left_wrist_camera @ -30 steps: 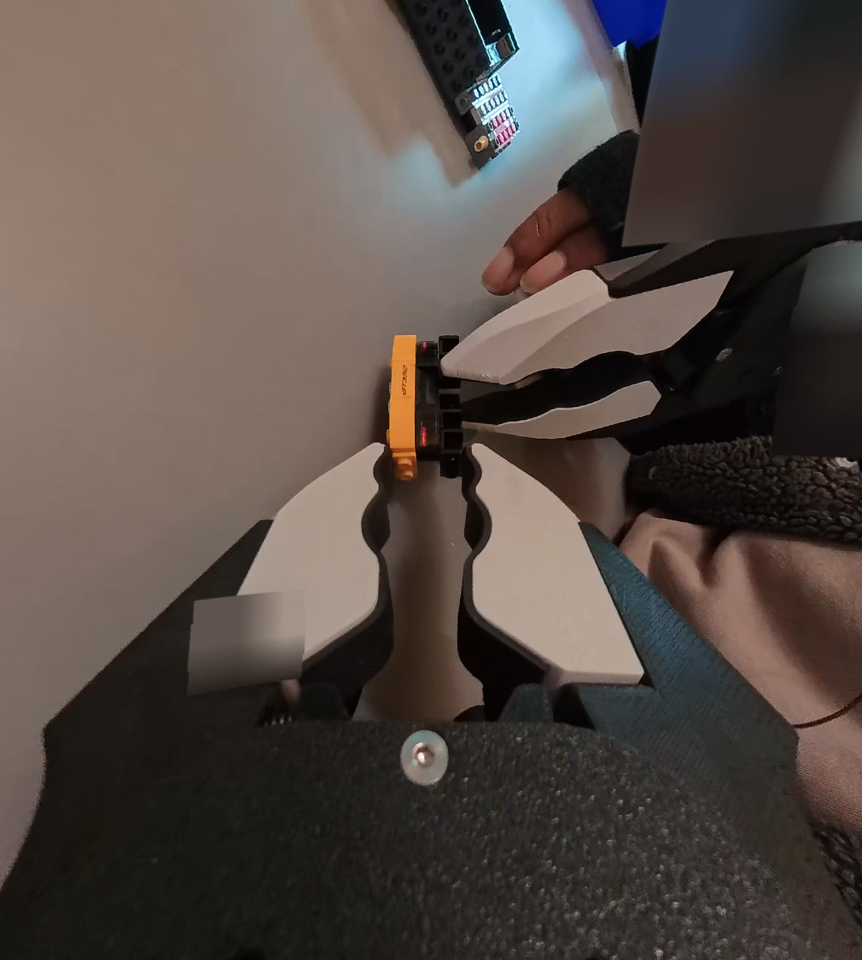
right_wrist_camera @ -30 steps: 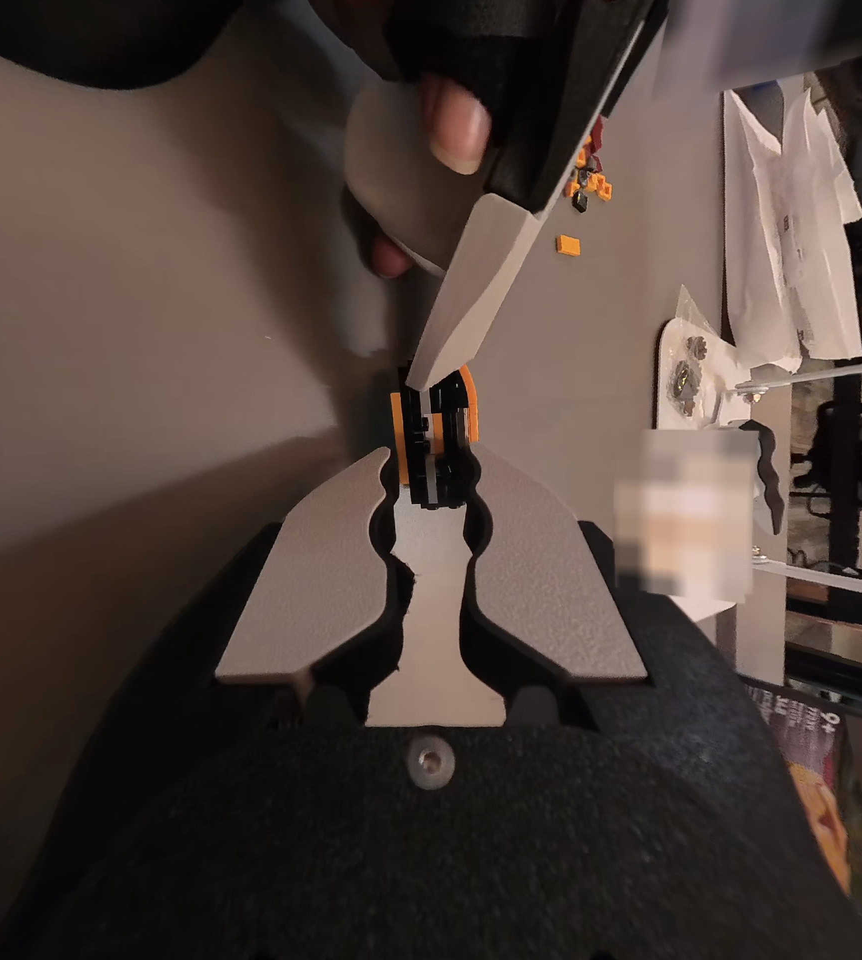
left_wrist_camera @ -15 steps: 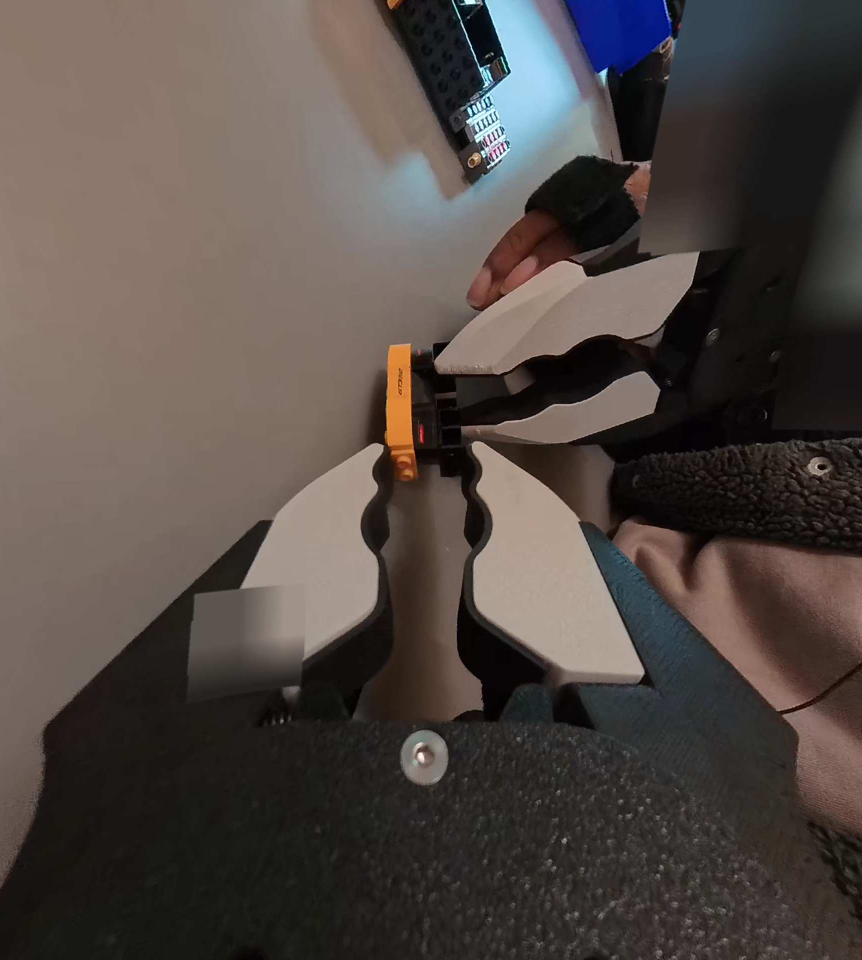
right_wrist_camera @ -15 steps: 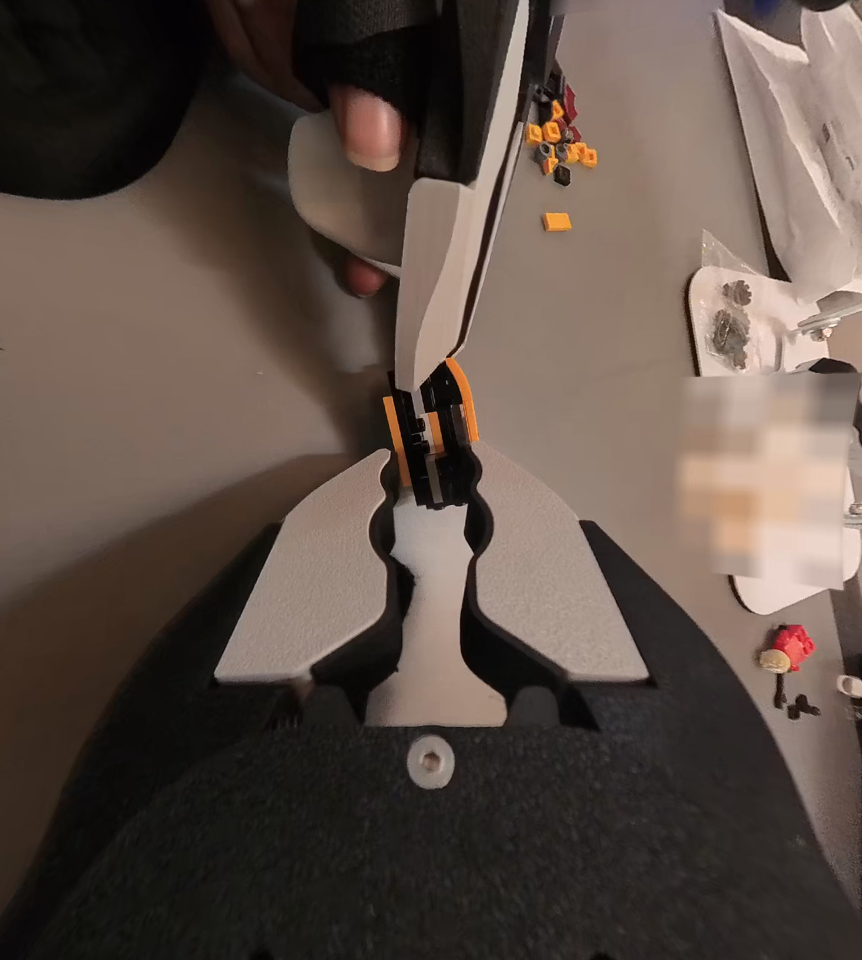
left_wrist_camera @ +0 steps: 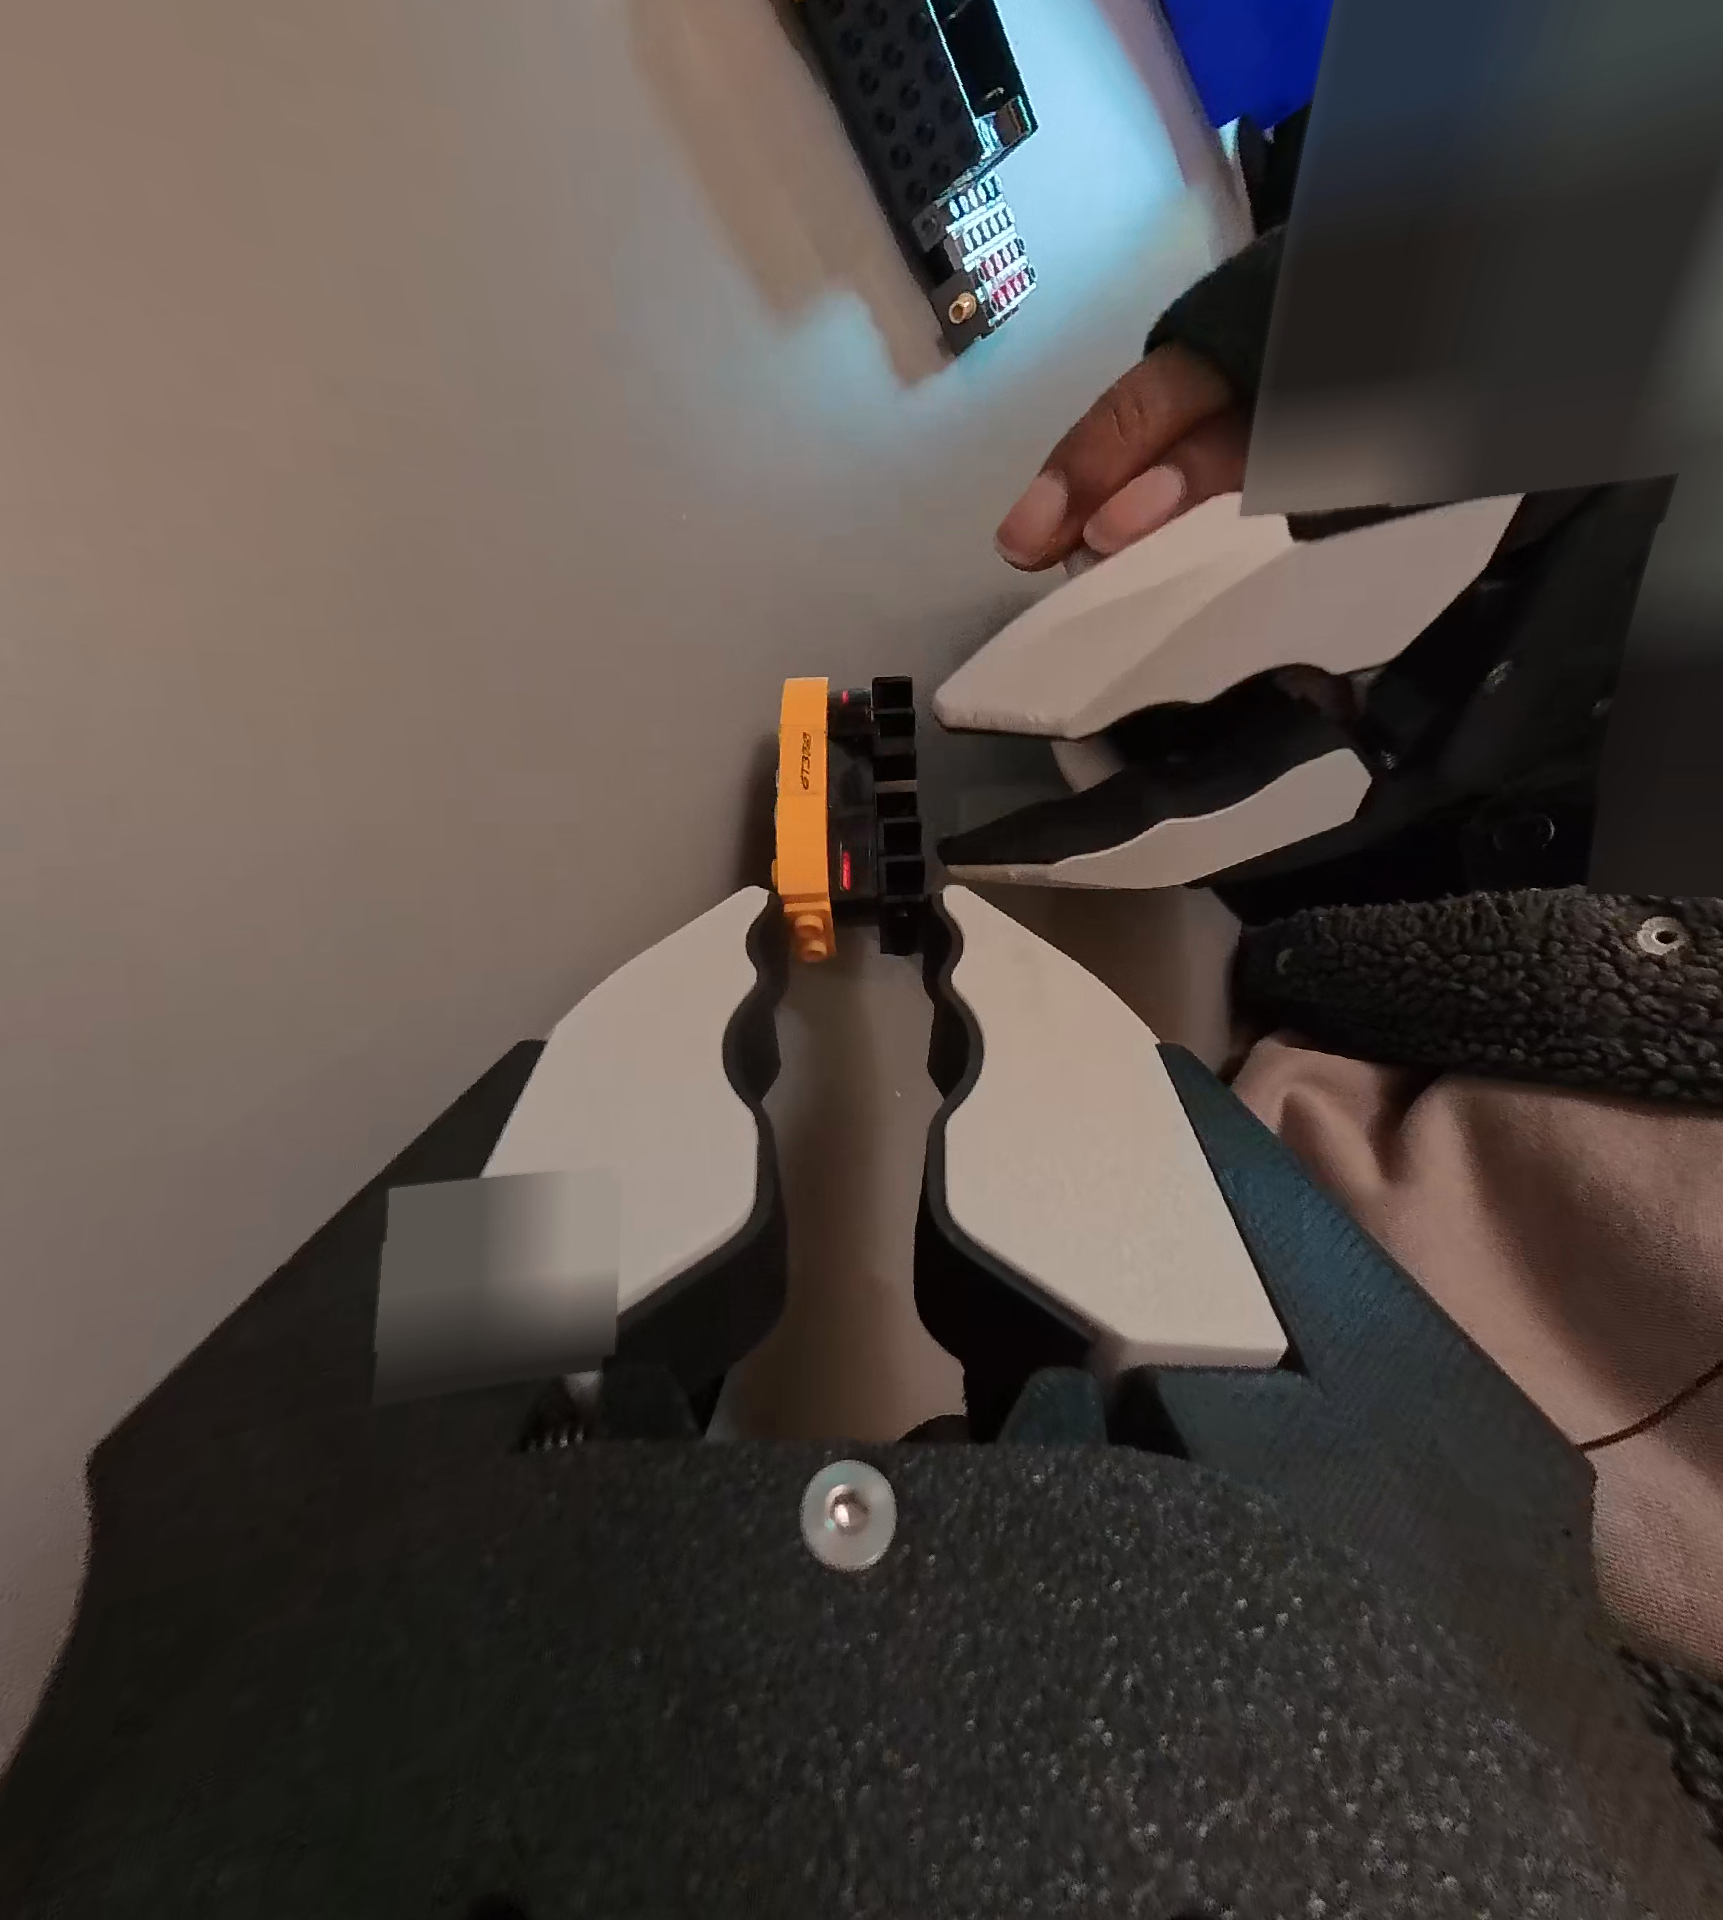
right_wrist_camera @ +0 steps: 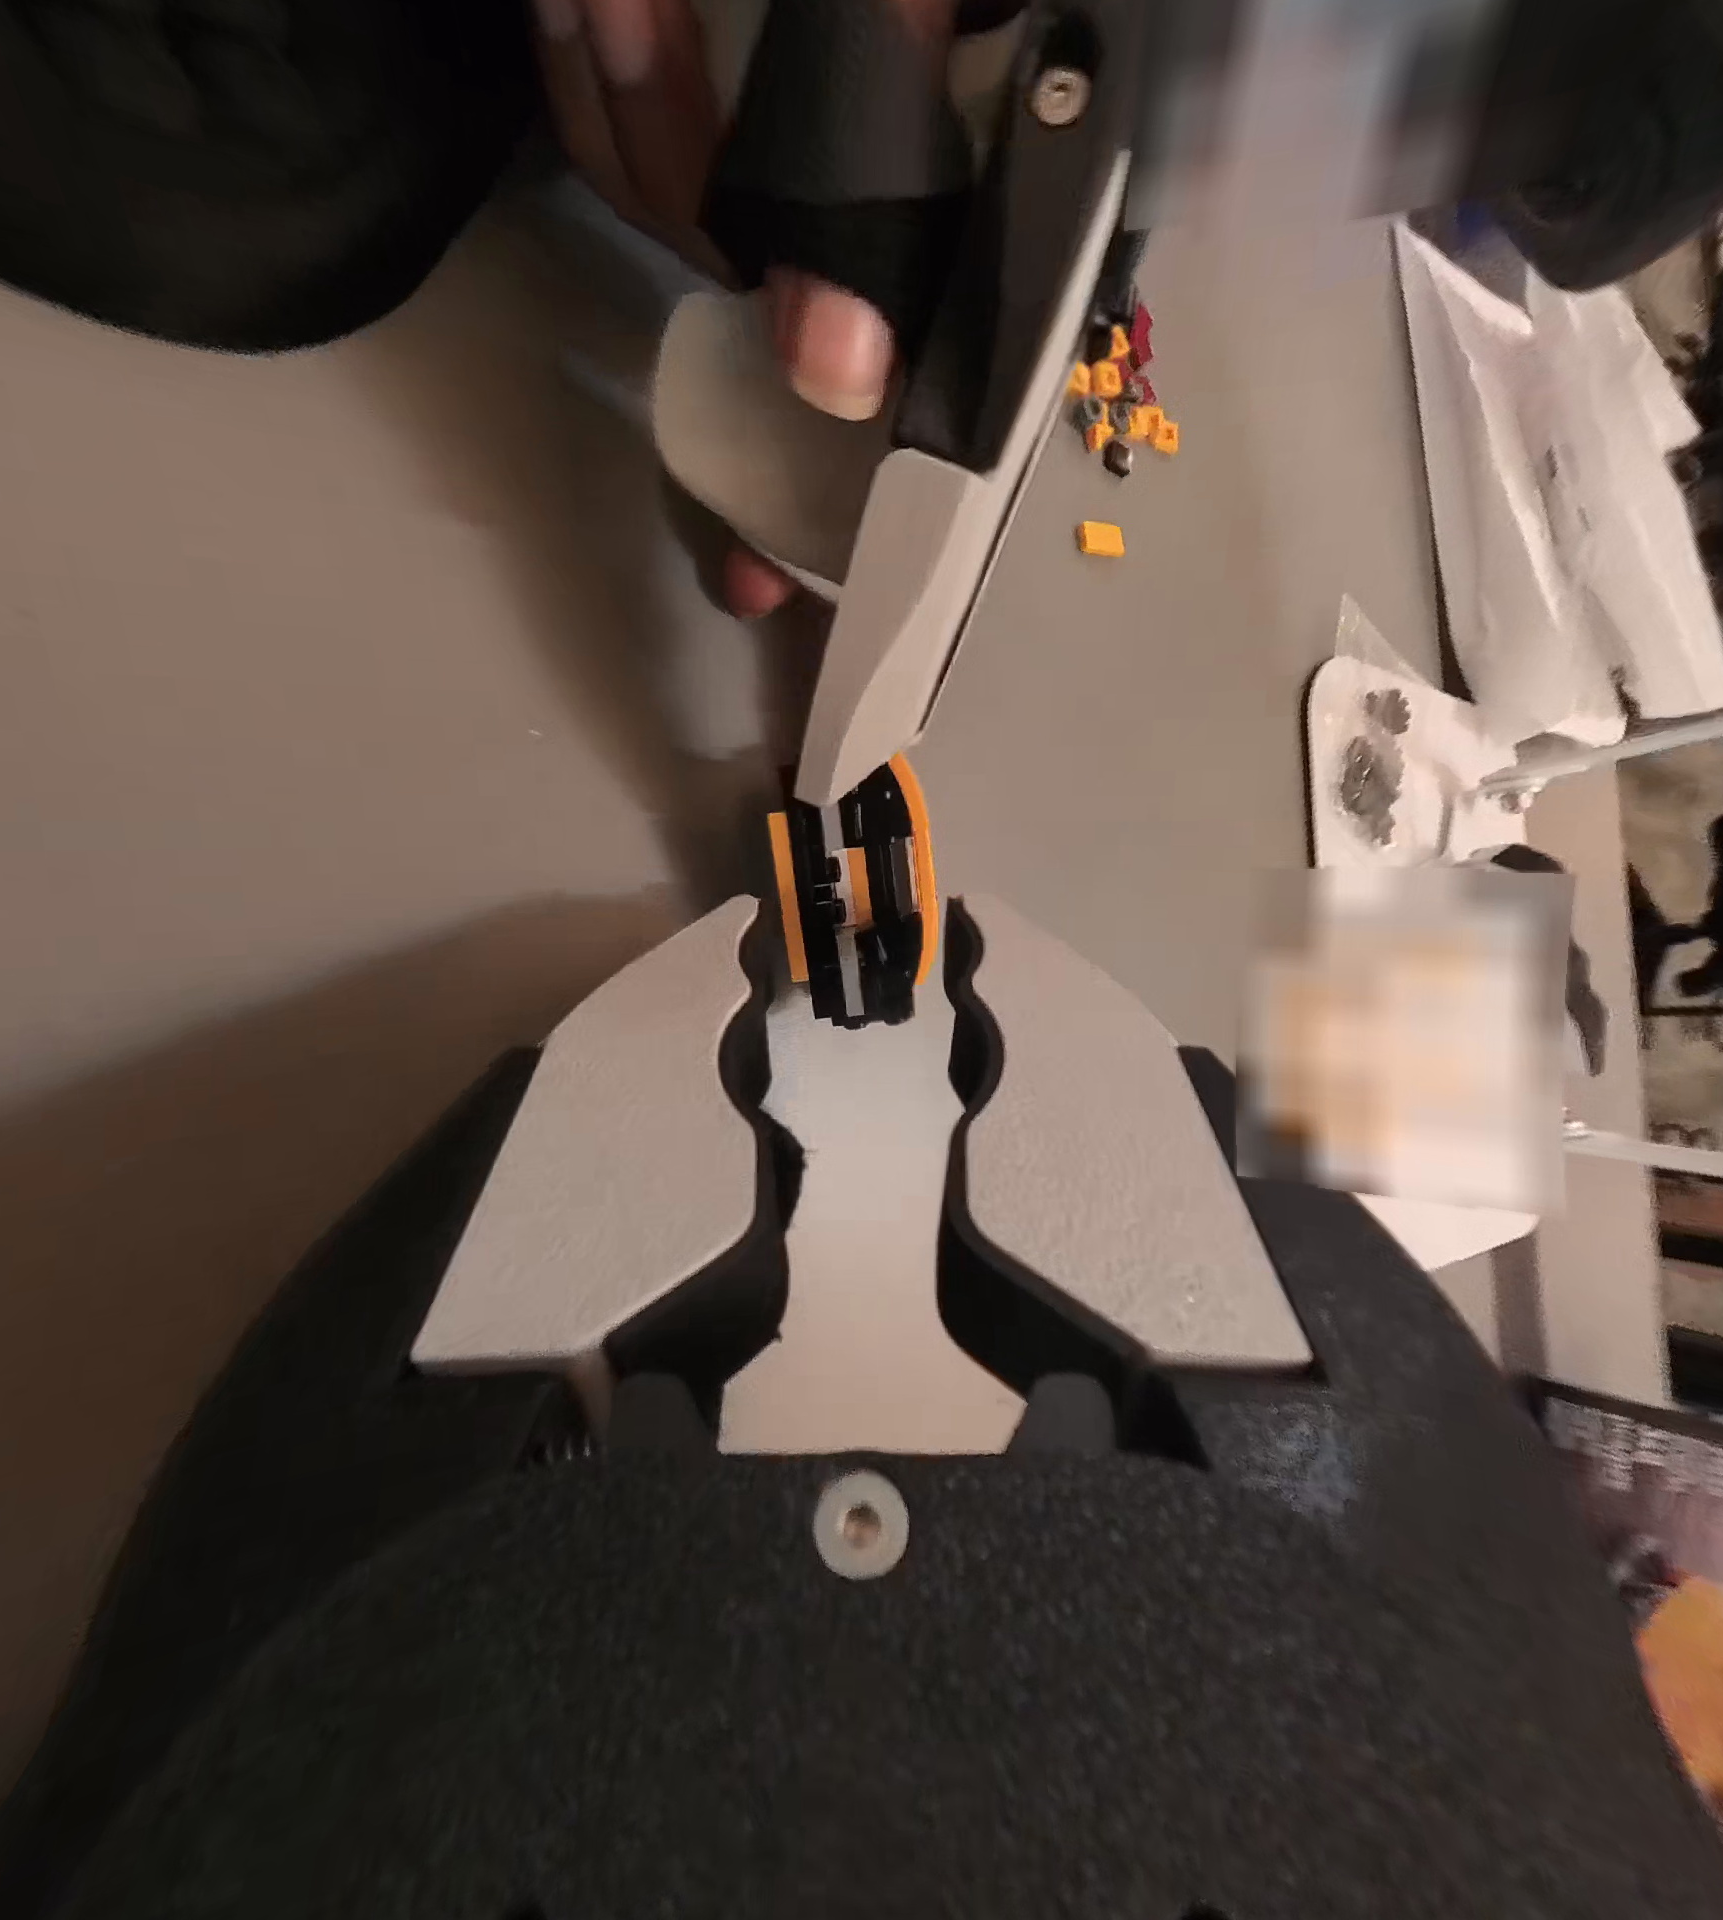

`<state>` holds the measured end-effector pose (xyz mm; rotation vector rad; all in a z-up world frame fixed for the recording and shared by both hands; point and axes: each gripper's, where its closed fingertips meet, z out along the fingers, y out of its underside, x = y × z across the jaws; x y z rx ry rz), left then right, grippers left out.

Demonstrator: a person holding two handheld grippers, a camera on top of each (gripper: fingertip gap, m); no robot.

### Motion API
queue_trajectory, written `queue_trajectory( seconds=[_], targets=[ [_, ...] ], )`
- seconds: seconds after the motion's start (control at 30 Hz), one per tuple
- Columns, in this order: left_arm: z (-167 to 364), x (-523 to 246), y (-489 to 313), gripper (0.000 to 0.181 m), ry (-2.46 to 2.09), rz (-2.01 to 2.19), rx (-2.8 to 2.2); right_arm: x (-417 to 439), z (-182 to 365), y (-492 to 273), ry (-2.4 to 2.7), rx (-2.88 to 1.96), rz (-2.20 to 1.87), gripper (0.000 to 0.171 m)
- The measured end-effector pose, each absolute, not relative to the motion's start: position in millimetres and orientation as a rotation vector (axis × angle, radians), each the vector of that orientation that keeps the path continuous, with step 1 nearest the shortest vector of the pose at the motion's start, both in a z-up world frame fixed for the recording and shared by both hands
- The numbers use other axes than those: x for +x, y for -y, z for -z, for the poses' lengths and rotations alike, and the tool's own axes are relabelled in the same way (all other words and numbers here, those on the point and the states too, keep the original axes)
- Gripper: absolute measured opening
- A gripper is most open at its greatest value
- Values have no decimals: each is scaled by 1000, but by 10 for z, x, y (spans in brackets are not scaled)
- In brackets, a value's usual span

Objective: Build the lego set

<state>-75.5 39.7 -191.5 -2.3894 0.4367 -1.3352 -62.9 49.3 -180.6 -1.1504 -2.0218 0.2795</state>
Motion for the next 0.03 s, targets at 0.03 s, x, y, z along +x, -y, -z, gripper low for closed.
queue_trajectory(
  seconds=[0.03],
  targets=[
    [1916,-759,-401,25,-434,1331,-2390,-629,1825,-495,2042,-1132,-243,30]
  ],
)
